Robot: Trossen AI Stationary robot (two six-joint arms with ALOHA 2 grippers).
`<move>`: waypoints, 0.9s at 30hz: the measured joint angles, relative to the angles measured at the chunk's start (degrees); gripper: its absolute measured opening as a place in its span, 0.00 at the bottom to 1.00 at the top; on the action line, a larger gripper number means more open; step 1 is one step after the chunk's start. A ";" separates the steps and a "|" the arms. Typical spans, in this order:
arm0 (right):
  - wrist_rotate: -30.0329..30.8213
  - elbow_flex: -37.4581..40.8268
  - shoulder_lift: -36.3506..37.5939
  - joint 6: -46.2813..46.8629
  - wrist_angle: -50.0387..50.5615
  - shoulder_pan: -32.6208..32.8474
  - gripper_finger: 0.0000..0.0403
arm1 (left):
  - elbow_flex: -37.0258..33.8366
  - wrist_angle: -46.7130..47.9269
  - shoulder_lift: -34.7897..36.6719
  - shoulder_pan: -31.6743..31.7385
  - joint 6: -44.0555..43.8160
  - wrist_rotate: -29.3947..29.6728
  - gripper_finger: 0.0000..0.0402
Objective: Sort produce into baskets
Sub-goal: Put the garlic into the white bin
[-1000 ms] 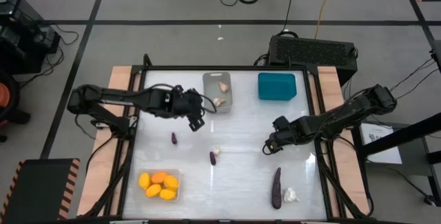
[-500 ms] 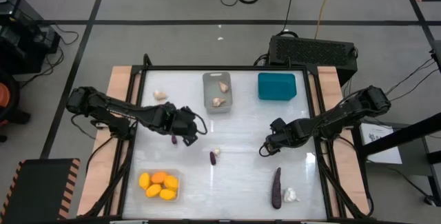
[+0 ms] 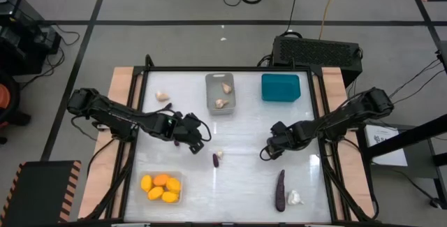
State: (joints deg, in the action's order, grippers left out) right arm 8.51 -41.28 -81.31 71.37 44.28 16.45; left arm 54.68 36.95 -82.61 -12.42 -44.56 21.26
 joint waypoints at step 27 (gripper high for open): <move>5.97 -23.78 -10.50 -38.87 -35.70 -27.48 0.37 | 0.04 -7.83 -0.02 -8.96 0.42 1.46 0.60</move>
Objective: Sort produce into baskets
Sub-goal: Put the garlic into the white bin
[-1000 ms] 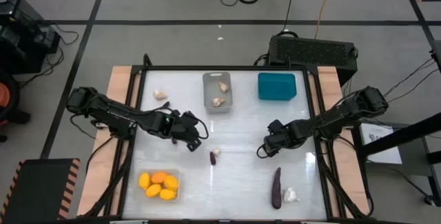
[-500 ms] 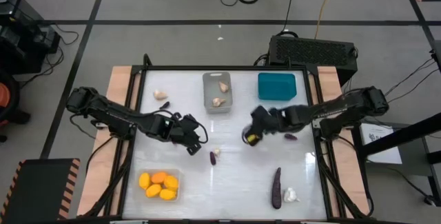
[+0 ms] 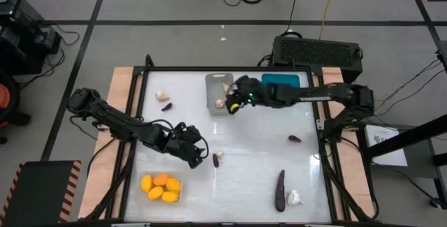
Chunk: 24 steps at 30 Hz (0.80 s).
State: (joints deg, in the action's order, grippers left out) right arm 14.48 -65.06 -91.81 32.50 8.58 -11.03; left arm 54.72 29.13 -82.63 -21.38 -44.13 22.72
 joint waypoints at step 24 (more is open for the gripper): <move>0.69 -17.98 -19.53 -1.74 9.21 -2.04 0.57 | 0.01 -0.17 0.00 -0.51 4.48 1.46 0.60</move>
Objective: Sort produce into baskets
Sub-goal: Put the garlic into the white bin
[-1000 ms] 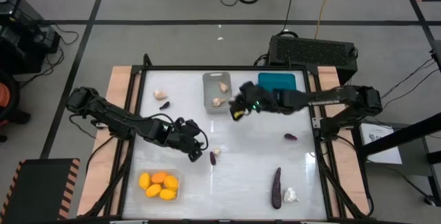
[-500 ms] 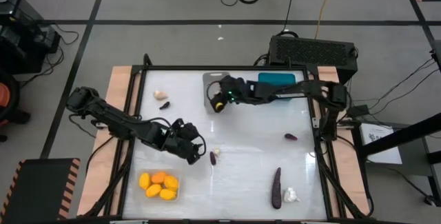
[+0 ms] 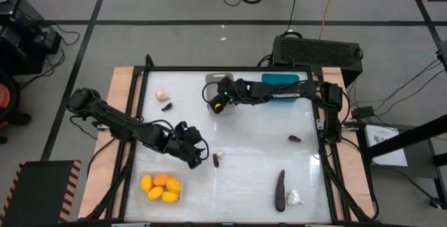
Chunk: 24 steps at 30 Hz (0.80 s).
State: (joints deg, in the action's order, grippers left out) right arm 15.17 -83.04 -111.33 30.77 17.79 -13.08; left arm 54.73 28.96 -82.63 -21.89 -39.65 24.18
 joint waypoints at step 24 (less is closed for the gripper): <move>-8.87 -2.63 21.38 -3.94 33.08 7.43 0.63 | 0.10 17.61 10.71 28.20 -6.09 -6.34 0.60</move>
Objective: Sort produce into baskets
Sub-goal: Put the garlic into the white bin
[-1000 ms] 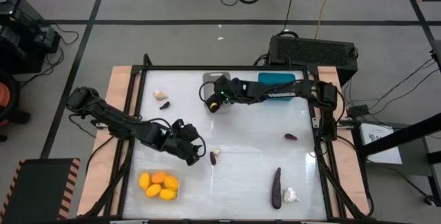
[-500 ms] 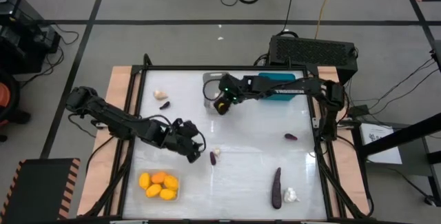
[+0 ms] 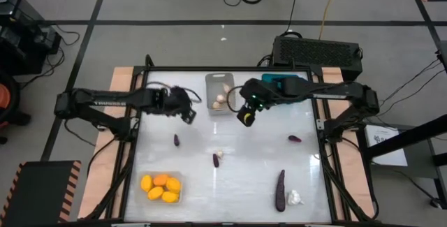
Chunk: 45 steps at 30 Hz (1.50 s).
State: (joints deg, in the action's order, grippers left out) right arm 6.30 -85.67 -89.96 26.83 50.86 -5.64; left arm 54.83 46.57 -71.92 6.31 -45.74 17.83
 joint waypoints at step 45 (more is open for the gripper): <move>23.92 0.04 6.58 27.04 17.17 32.81 0.64 | -11.69 1.80 -7.93 40.95 1.83 -7.07 0.60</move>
State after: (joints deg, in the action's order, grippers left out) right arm 30.22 -85.62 -83.37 53.87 68.03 27.16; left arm 43.14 48.37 -79.85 47.25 -43.90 10.76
